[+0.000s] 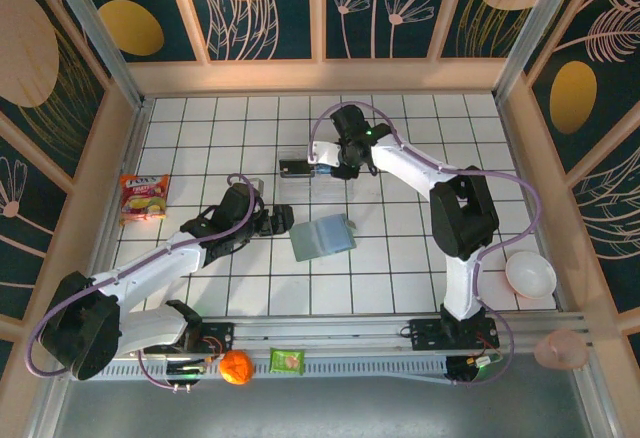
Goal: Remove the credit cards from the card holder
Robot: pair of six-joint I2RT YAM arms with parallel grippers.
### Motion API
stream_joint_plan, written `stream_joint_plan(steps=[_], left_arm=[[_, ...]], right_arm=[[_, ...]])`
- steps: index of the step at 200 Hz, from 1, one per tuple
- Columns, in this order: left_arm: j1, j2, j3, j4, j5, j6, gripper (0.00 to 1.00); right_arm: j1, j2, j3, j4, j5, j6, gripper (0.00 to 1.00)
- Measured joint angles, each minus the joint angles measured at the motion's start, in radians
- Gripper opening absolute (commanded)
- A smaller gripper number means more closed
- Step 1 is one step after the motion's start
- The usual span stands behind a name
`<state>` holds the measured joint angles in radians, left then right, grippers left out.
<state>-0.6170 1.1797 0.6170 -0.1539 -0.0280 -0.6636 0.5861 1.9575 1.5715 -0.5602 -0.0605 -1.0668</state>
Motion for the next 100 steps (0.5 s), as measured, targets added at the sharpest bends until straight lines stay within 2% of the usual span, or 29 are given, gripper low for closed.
stream_joint_plan(steps=[58, 100], left_arm=[[0.000, -0.009, 0.000, 0.009, 0.000, -0.003, 0.99], [0.000, -0.035, 0.000, 0.051, -0.006, -0.004, 0.99]], right_arm=[[0.000, -0.042, 0.002, 0.059, -0.051, 0.070, 0.40], [-0.005, -0.148, -0.004, 0.174, -0.108, 0.206, 0.39]])
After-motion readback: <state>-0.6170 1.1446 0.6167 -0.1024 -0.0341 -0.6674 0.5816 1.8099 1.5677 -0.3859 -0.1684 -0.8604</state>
